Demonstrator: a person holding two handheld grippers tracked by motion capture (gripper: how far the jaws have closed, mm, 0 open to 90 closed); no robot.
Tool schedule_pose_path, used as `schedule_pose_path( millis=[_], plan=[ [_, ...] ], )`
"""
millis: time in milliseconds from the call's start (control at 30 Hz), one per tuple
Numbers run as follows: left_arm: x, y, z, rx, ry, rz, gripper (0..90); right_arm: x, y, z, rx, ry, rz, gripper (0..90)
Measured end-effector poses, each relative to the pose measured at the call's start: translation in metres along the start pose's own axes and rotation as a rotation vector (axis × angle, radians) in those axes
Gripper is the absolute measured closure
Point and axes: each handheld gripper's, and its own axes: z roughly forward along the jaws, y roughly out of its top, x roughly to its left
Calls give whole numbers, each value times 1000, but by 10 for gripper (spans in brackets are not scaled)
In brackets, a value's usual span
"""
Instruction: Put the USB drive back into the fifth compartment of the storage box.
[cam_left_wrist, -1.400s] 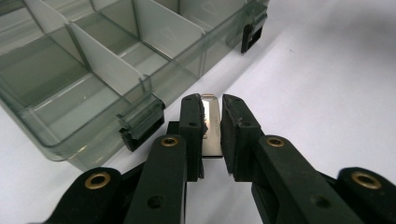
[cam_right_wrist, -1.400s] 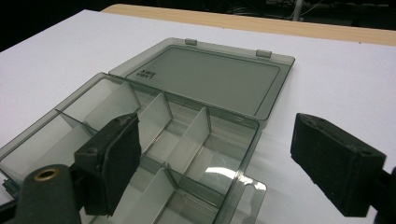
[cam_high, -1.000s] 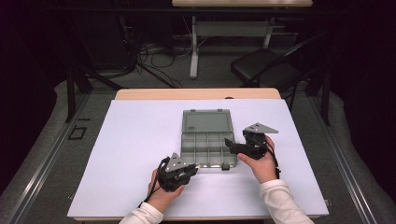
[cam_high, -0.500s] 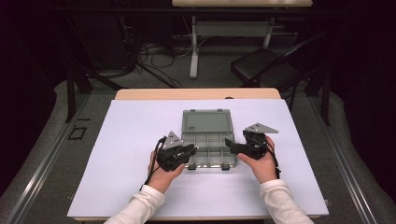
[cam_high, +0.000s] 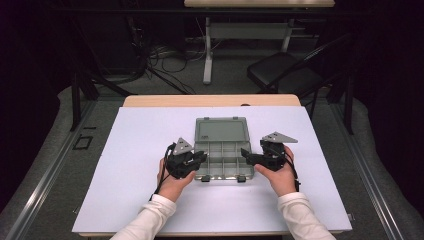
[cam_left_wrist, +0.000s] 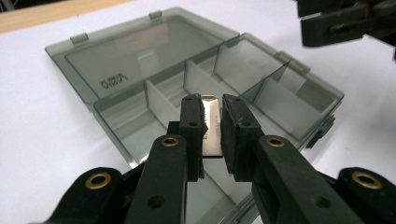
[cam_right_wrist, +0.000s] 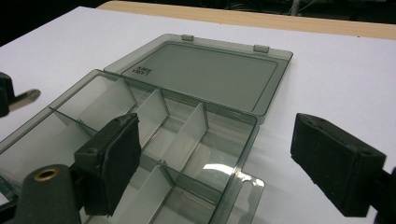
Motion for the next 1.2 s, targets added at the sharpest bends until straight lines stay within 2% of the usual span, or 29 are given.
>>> schedule_pose_path(
  millis=[100,233,333,500,900,1200],
  plan=[
    [2,-8,5,34,11,-22,793,0,0,0,0,0,-1,157],
    [6,-15,7,52,19,-55,793,0,0,1,1,1,2,157],
    [7,-18,10,61,28,-52,793,-1,0,0,0,1,6,157],
    [4,-21,15,75,41,-24,793,0,-1,0,2,2,12,157],
    [1,-26,24,109,39,-17,793,-1,-1,1,2,1,5,157],
    [1,-26,24,104,31,-22,790,-1,-1,1,3,1,3,157]
  ],
)
